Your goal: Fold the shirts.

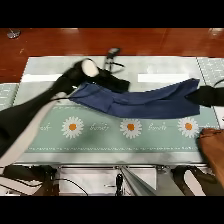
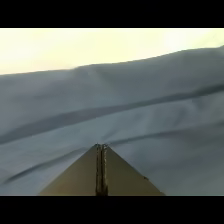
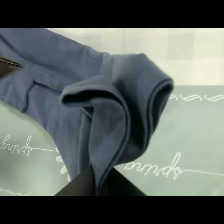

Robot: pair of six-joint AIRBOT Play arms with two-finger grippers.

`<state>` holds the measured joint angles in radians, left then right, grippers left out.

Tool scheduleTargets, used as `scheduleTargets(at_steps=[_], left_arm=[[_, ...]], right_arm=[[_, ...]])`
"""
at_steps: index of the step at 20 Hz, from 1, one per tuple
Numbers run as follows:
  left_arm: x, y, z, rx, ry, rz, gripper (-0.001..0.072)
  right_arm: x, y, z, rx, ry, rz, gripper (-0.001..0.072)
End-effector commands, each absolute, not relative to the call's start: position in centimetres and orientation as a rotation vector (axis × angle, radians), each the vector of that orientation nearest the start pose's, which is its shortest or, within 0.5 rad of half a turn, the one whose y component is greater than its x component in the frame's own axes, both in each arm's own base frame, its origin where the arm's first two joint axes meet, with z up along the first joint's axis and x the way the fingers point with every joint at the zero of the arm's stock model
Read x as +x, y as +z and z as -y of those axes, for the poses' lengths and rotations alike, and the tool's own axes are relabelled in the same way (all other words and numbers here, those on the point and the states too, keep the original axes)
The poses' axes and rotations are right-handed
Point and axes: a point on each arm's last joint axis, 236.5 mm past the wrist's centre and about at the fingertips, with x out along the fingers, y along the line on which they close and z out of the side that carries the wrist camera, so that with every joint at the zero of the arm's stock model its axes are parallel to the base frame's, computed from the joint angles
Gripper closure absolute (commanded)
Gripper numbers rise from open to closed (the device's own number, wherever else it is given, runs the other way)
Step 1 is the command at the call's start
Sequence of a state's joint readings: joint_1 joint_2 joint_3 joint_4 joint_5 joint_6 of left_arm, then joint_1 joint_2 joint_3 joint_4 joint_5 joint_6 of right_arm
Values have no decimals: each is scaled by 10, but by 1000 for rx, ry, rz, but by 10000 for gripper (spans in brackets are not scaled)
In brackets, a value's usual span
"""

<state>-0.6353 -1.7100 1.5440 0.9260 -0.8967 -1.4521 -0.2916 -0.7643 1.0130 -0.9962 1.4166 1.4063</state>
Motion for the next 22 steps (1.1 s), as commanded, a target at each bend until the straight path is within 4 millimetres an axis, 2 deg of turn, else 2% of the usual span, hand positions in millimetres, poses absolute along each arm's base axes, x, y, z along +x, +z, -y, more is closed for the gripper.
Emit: scheduleTargets(at_steps=[1,5,7,9,10,12,13,15,17,18,20,22], left_arm=[[304,-7,483,-198,-986,-1272,690],[223,-24,531,-225,-1107,-1404,690],[206,-28,539,-193,-1152,-1406,689],[215,-24,532,-196,-1151,-1411,689],[229,-17,524,-208,-1145,-1412,689],[272,6,498,-257,-1112,-1383,690],[298,20,478,-289,-1081,-1357,690],[353,54,420,-342,-991,-1288,690],[399,86,344,-350,-838,-1216,690],[415,104,305,-335,-765,-1170,690],[432,151,226,-318,-632,-1038,690],[425,183,158,-281,-493,-928,690]], right_arm=[[252,159,-57,428,253,-944,687],[254,164,-61,447,264,-922,687],[257,167,-61,452,265,-907,687],[258,167,-61,452,265,-903,687],[258,167,-61,452,265,-902,687],[258,168,-62,455,268,-899,687],[261,172,-66,471,284,-883,687],[270,181,-81,523,363,-857,687],[284,186,-99,569,442,-844,688],[292,184,-111,567,477,-853,687],[307,178,-149,546,568,-890,687],[323,166,-196,504,660,-945,687]])
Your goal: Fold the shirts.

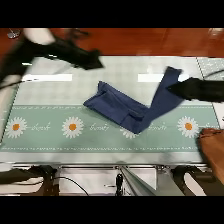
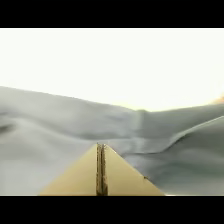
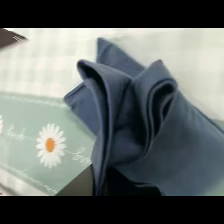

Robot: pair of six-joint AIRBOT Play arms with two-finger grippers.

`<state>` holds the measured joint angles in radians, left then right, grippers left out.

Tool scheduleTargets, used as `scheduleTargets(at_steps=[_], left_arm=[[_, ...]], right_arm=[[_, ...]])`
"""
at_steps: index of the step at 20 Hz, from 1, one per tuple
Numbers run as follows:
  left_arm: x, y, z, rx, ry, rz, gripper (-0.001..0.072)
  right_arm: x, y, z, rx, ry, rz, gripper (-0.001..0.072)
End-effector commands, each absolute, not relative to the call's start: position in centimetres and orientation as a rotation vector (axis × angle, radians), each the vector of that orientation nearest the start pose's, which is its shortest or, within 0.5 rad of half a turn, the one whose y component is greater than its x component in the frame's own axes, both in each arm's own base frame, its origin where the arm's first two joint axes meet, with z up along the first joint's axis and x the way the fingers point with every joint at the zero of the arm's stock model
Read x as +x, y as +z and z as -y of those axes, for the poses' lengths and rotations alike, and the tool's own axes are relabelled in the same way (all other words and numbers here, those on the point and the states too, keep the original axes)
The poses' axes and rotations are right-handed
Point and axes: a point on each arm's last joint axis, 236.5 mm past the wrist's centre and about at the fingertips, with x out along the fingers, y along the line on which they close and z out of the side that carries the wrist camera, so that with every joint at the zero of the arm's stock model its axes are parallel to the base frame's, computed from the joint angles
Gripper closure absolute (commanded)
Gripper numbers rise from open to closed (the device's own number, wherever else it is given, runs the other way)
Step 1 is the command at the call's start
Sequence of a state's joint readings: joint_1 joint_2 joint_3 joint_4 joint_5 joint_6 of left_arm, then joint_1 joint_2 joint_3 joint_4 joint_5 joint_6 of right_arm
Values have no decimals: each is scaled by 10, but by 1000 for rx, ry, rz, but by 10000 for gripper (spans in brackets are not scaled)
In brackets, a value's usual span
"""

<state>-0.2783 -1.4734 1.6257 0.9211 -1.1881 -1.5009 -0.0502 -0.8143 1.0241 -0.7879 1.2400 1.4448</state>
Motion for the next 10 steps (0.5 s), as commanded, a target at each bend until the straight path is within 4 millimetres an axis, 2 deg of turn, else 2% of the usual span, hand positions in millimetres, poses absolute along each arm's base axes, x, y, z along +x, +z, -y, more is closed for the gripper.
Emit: scheduleTargets(at_steps=[1,2,4,7,10], left_arm=[[413,192,128,-277,-424,-886,689],[397,198,106,-291,-373,-848,690],[362,202,85,-318,-314,-768,689],[311,185,83,-371,-283,-718,689],[273,153,92,-414,-305,-739,689]], right_arm=[[332,158,-221,483,698,-979,687],[341,150,-242,463,729,-1010,687],[364,131,-284,440,775,-1059,687],[396,92,-333,432,797,-1124,687],[413,51,-363,446,788,-1204,686]])
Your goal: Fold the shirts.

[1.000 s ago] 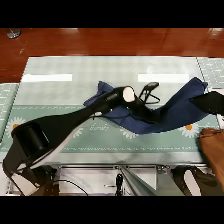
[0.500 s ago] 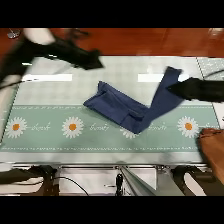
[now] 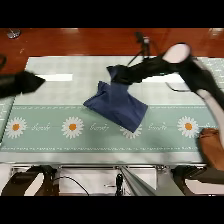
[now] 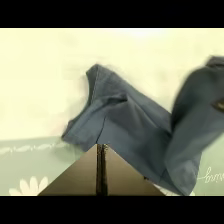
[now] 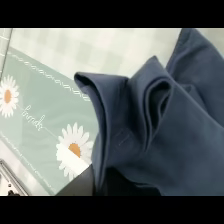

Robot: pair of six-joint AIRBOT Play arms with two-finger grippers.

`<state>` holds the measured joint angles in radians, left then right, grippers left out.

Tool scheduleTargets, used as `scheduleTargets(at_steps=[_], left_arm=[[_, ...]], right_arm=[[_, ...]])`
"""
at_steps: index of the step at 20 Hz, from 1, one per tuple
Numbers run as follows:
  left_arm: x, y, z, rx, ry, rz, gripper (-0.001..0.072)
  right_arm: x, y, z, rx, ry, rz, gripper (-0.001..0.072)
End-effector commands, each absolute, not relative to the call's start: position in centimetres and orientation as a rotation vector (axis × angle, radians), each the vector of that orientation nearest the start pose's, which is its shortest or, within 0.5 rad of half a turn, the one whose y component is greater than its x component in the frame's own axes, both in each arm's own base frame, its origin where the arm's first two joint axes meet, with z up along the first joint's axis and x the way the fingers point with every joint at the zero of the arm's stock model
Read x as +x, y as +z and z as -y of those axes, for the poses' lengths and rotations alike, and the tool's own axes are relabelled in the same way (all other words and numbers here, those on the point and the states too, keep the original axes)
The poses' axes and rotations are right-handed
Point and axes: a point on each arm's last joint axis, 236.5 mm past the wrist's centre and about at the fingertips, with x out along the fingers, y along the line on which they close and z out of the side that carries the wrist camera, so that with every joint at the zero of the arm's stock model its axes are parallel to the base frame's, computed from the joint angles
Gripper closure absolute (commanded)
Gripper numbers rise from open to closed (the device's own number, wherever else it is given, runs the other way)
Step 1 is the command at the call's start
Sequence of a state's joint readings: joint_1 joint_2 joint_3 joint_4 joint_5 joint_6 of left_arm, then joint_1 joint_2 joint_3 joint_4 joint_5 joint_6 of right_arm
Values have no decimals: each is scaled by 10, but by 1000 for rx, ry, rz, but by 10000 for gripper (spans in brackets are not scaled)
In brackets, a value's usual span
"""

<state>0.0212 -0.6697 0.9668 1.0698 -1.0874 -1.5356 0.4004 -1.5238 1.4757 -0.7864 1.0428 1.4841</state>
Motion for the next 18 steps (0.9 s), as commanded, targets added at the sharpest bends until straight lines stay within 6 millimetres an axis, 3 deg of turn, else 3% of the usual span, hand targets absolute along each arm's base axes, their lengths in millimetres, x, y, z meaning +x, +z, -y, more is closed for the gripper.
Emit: scheduleTargets(at_steps=[1,2,3,4,6,8,10,12,14,15,16,18], left_arm=[[267,143,93,-418,-303,-751,688],[263,133,93,-422,-301,-767,688],[261,124,93,-426,-297,-785,689],[261,117,93,-430,-293,-800,689],[266,110,91,-439,-280,-802,689],[270,107,90,-444,-273,-807,689],[271,104,90,-446,-271,-816,689],[272,103,90,-447,-270,-819,689],[272,104,90,-448,-269,-816,688],[273,104,89,-448,-269,-814,688],[273,104,89,-448,-268,-815,689],[273,104,89,-448,-268,-815,688]], right_arm=[[417,38,-368,452,780,-1223,685],[420,28,-374,466,770,-1245,636],[424,21,-375,480,755,-1258,469],[425,16,-378,491,755,-1268,105],[435,26,-366,496,756,-1248,79],[447,59,-329,506,757,-1235,79],[446,101,-261,489,732,-1244,79],[422,113,-174,326,575,-1302,79],[387,104,-80,165,267,-1332,80],[368,95,-53,182,155,-1299,79],[352,81,-43,250,94,-1247,79],[320,34,-39,465,-35,-1133,80]])
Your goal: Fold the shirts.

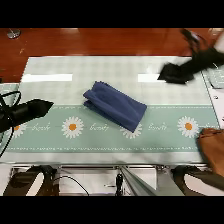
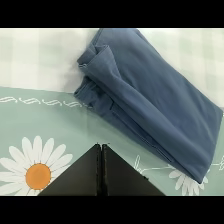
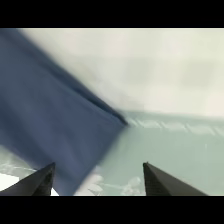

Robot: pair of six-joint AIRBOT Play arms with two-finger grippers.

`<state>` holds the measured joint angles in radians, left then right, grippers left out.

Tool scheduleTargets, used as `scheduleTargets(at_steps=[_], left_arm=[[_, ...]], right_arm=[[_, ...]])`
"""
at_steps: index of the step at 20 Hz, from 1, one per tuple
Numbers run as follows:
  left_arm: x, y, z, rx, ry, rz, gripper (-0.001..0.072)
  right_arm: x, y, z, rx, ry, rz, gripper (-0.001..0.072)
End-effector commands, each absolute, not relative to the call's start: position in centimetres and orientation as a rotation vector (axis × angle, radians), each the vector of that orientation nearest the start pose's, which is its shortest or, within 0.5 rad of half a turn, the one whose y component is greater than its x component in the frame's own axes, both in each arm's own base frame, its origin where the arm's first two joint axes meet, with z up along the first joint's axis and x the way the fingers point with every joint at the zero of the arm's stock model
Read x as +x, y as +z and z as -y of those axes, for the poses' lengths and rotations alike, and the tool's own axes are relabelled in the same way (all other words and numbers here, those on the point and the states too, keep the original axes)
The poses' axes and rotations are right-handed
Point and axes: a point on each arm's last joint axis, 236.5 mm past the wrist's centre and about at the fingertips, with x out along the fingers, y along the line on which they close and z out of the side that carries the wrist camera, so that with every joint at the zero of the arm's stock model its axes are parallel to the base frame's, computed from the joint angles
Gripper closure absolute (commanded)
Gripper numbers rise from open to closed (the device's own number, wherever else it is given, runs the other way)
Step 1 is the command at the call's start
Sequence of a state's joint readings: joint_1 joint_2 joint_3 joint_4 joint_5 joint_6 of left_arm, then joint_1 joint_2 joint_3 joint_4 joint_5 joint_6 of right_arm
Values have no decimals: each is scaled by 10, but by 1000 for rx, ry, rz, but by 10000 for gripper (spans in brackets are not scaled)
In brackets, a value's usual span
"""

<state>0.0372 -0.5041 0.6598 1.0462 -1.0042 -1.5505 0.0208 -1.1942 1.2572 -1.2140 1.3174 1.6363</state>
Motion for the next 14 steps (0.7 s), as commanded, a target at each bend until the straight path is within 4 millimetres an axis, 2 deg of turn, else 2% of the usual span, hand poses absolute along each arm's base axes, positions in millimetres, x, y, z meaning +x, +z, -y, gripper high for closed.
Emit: scheduleTargets(at_steps=[1,3,4,7,9,11,12,14], left_arm=[[273,104,89,-449,-268,-816,689],[273,103,90,-448,-269,-816,688],[273,103,90,-448,-269,-816,688],[273,103,90,-448,-269,-817,688],[273,103,90,-448,-269,-817,688],[273,103,90,-448,-269,-817,688],[273,103,90,-448,-269,-817,688],[273,103,90,-448,-269,-817,688]], right_arm=[[303,6,-49,603,-71,-1104,80],[277,-36,-86,844,-51,-1123,81],[268,-51,-104,900,-17,-1157,81],[257,-78,-129,873,47,-1296,81],[260,-84,-149,897,131,-1366,82],[270,-79,-173,942,259,-1394,82],[276,-77,-180,965,297,-1396,83],[285,-84,-183,971,300,-1427,84]])
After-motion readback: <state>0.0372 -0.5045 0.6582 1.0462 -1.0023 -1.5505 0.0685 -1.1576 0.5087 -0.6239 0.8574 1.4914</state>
